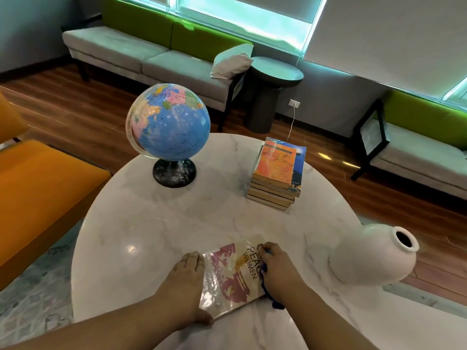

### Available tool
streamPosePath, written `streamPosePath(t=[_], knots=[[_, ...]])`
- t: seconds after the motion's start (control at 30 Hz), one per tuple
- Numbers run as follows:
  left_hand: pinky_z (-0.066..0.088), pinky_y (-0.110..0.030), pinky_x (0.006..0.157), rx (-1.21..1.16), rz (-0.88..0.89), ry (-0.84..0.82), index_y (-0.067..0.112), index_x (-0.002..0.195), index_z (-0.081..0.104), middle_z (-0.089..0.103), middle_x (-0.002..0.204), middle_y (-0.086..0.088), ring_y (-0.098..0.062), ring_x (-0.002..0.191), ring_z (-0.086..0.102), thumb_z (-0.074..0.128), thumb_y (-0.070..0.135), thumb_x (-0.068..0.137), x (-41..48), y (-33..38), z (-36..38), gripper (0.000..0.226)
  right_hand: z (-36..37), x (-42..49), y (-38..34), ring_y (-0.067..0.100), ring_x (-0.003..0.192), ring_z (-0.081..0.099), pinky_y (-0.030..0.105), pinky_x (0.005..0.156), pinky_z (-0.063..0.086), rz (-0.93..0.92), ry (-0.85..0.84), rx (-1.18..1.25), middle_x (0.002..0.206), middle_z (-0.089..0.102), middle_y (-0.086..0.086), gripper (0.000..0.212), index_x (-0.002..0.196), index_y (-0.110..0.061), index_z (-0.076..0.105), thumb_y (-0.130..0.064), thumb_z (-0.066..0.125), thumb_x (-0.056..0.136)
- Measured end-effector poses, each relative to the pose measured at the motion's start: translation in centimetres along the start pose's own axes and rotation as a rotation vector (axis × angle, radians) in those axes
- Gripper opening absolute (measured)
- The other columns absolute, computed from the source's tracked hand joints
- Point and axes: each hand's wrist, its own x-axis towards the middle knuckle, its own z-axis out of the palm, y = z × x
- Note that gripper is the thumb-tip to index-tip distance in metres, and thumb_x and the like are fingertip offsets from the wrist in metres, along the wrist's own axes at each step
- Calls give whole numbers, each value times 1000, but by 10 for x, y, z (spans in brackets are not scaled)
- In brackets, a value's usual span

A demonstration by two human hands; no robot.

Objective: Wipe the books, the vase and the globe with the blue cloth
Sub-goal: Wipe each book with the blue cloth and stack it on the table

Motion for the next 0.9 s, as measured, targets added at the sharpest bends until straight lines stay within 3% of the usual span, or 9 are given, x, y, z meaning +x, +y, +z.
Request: streamPosePath(t=[0.1, 0.2, 0.37, 0.43, 0.5, 0.63, 0.73, 0.8, 0.9], knots=[[4, -35, 121, -10, 4, 7, 3, 151, -5, -7, 159, -12, -29, 147, -4, 71, 69, 64, 0, 0, 1, 133, -4, -5, 2, 14, 102, 53, 11, 74, 35, -185, -59, -97, 126, 50, 1, 32, 126, -24, 55, -15, 49, 96], [3, -34, 121, -20, 1, 9, 4, 151, -6, -8, 159, -13, -29, 147, -5, 72, 67, 64, 0, 0, 2, 133, -11, 5, 11, 10, 101, 48, 9, 75, 33, -126, -27, -78, 130, 48, 0, 35, 126, -22, 56, -11, 49, 94], [3, -34, 121, -39, -5, 10, 3, 151, -7, -8, 159, -13, -29, 147, -5, 72, 69, 62, 2, -2, 5, 136, -10, 17, -3, 14, 116, 47, 16, 99, 38, -10, -100, 15, 140, 34, -5, 46, 142, -21, 40, -12, 42, 97], [1, -34, 121, -43, -4, 7, 3, 151, -7, -9, 160, -13, -29, 147, -6, 73, 69, 62, 2, -2, 5, 136, -15, 18, 0, 8, 102, 52, 5, 82, 40, -69, -131, -31, 127, 47, -4, 35, 132, -15, 52, -12, 47, 97], [1, -33, 121, -47, -2, 6, 3, 151, -6, -9, 160, -13, -29, 148, -6, 73, 68, 62, 3, -2, 5, 136, -23, 23, 3, 4, 90, 55, 6, 74, 42, -68, -83, -99, 123, 54, 0, 27, 123, -13, 57, -15, 51, 97], [0, -33, 121, -30, -2, 4, 3, 151, -7, -9, 160, -13, -29, 148, -6, 72, 68, 63, 4, -3, 5, 135, -11, 33, -5, 17, 120, 46, 21, 104, 37, -94, -68, -80, 143, 34, -6, 46, 141, -21, 42, -11, 44, 97], [-1, -32, 119, -28, 3, 2, 3, 151, -7, -10, 160, -13, -29, 147, -6, 72, 68, 63, 4, -3, 5, 135, -9, 31, -5, 11, 90, 59, 18, 78, 50, -138, -63, -53, 109, 59, -2, 19, 115, -10, 58, -15, 52, 97], [-1, -32, 118, -28, 3, 1, 3, 151, -7, -9, 159, -13, -29, 147, -5, 72, 69, 64, 4, -2, 5, 135, -19, 29, -5, 11, 71, 57, 14, 57, 46, -64, -37, -53, 86, 61, 4, 9, 98, -2, 60, -10, 59, 93], [-1, -33, 120, -23, 2, -2, 3, 151, -6, -9, 159, -13, -29, 147, -5, 72, 69, 63, 5, -3, 4, 135, -15, 36, -2, 15, 97, 54, 15, 82, 44, -61, -39, -20, 117, 53, -2, 24, 118, -20, 59, -14, 52, 96]])
